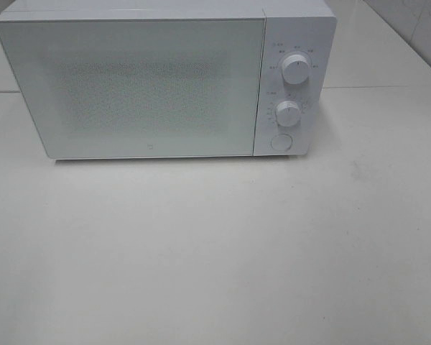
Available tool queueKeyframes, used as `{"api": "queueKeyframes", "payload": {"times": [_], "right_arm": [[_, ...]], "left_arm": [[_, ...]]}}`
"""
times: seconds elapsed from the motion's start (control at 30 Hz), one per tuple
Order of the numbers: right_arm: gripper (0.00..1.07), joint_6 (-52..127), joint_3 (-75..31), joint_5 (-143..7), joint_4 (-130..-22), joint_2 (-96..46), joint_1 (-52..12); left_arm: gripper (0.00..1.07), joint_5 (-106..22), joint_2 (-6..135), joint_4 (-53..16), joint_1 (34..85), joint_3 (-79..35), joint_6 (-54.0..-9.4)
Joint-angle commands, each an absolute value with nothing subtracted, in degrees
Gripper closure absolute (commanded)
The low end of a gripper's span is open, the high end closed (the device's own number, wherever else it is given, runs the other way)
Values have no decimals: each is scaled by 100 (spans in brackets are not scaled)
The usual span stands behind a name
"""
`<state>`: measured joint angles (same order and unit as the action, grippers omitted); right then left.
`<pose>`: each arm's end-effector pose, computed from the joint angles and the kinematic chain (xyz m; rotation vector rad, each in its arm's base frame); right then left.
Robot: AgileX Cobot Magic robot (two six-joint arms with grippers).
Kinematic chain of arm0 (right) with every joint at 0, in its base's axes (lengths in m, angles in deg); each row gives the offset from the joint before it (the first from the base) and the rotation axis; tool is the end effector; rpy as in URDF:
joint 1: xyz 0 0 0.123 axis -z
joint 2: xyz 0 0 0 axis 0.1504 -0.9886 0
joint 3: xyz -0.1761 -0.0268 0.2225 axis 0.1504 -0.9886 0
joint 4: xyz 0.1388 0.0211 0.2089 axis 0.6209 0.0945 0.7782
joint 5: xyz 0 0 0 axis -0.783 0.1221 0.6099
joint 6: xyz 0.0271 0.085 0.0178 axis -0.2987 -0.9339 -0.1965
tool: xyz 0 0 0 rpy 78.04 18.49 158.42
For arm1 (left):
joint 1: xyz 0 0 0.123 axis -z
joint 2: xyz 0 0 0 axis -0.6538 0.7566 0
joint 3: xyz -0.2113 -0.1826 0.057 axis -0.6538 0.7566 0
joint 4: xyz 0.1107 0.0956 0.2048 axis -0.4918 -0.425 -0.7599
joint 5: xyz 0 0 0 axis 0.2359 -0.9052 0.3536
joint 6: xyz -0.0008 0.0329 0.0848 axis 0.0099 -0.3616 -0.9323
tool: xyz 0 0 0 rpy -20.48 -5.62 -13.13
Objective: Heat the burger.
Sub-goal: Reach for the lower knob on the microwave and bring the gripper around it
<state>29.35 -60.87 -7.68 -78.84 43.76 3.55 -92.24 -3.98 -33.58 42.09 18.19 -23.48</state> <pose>-0.0030 -0.0038 0.2831 -0.0303 1.9728 0.0414 -0.0088 0.0010 0.2831 -0.0566 2.0242 -0.0496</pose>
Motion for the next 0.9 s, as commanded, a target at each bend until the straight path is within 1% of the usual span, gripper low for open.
{"api": "queueKeyframes", "payload": {"times": [0.03,0.9], "right_arm": [[32,2957,-6104,-780,-7872,4508,395],[32,2957,-6104,-780,-7872,4508,395]], "left_arm": [[8,-9235,-444,-3330,4192,1842,-2365],[8,-9235,-444,-3330,4192,1842,-2365]]}}
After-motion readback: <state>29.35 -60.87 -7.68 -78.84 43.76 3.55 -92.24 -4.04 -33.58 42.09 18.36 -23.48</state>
